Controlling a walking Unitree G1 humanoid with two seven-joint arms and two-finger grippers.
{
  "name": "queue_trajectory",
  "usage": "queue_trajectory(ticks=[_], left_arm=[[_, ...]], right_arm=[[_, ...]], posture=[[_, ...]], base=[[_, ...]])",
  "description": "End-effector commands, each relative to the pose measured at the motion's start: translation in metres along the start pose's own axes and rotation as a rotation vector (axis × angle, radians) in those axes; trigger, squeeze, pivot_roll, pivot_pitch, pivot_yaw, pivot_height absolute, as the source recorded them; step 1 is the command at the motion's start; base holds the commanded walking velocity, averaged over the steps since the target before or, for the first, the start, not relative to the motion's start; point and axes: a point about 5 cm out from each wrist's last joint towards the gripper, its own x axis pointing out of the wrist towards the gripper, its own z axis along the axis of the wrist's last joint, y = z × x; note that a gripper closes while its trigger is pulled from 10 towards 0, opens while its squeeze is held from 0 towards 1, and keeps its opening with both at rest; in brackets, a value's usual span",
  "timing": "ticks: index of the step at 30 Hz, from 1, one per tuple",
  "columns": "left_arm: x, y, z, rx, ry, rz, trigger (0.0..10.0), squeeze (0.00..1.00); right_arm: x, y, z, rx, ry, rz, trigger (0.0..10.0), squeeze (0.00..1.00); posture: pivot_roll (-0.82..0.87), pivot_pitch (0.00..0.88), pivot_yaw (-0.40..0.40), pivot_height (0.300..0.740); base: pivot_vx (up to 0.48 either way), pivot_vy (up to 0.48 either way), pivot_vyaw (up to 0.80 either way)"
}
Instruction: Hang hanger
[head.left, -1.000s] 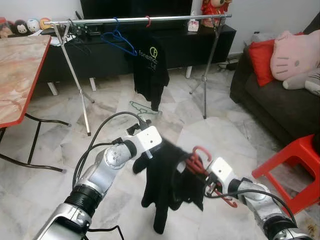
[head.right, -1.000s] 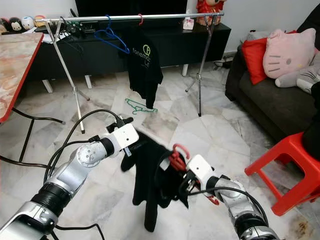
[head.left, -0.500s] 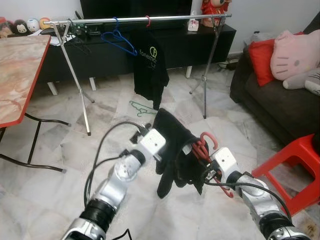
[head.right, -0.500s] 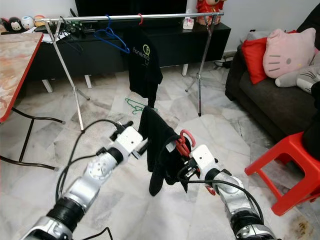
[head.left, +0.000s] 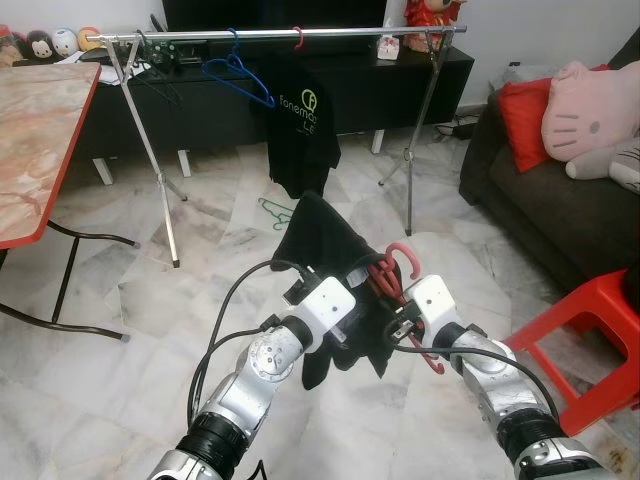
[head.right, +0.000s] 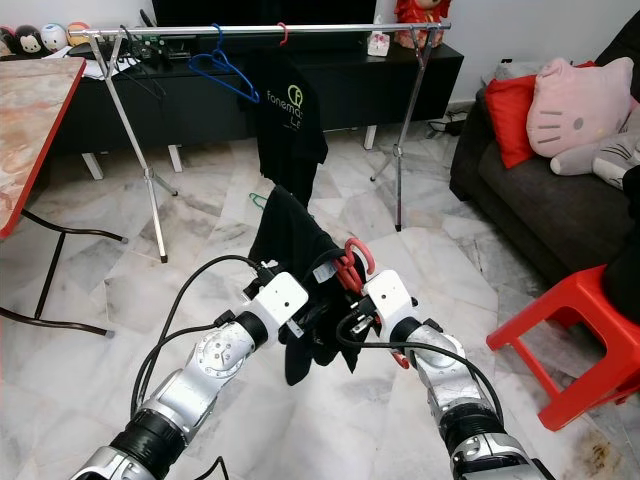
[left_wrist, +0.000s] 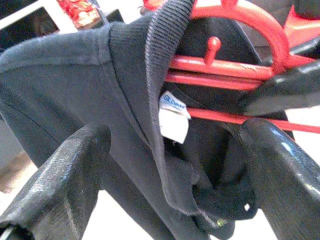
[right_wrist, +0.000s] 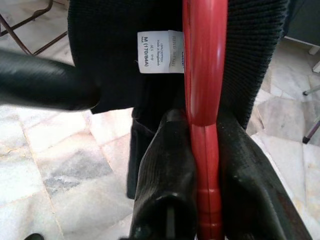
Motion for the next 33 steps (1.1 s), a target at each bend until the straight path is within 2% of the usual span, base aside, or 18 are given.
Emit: queue_trajectory(ticks=[1,4,5,6,7,8,10,25,30,33], left_arm=[[0.006,-0.001,0.006,0.013,-0.019,0.012,10.0,0.0],[0.008,-0.004,0.007,0.013,-0.014,0.011,9.8,0.0],[0.008,-0.004,0.007,0.01,-0.013,0.01,4.9,0.0],[0.008,-0.004,0.007,0.007,-0.013,0.01,4.2,0.0],[0.009,-0.005,0.007,0.01,-0.012,0.003,4.2,0.0],[0.009,-0.007,0.006,0.015,-0.009,-0.007,1.8,0.0],[0.008,-0.012,0.003,0.031,0.003,-0.042,0.0,0.0],[0.01,-0.014,0.002,0.023,-0.003,-0.039,0.0,0.0],[0.011,-0.012,0.002,0.021,0.002,-0.018,0.0,0.0],[0.011,-0.006,-0.003,0.051,0.041,0.023,0.0,0.0]], right_arm=[[0.002,-0.002,0.014,-0.021,-0.06,0.001,0.0,0.0],[0.002,0.0,0.014,-0.021,-0.061,0.013,0.0,0.0],[0.002,0.0,0.014,-0.022,-0.062,0.015,0.0,0.0],[0.002,0.0,0.014,-0.022,-0.062,0.015,0.0,0.0],[0.002,0.0,0.014,-0.022,-0.063,0.017,0.0,0.0],[0.002,0.001,0.014,-0.022,-0.064,0.019,0.0,0.0],[0.003,0.002,0.015,-0.024,-0.065,0.027,0.0,0.0],[0.002,0.006,0.015,-0.039,-0.062,0.056,0.0,0.0],[0.002,0.007,0.016,-0.038,-0.067,0.064,0.0,0.0],[0.001,0.008,0.016,-0.04,-0.072,0.071,0.0,0.0]], posture=[[-0.05,0.0,-0.104,0.74],[-0.06,0.0,-0.104,0.74],[-0.06,0.0,-0.104,0.74],[-0.06,0.0,-0.101,0.74],[-0.06,0.0,-0.101,0.74],[-0.06,0.0,-0.102,0.74],[-0.06,0.0,-0.103,0.74],[-0.07,0.0,-0.11,0.74],[-0.07,0.0,-0.11,0.74],[-0.07,0.0,-0.11,0.74]], base=[[0.0,0.0,0.0],[0.0,0.0,0.0],[0.0,0.0,0.0],[0.0,0.0,0.0],[0.0,0.0,0.0],[0.0,0.0,0.0],[0.0,0.0,0.0],[0.0,0.0,0.0],[0.0,0.0,0.0],[0.0,0.0,0.0]])
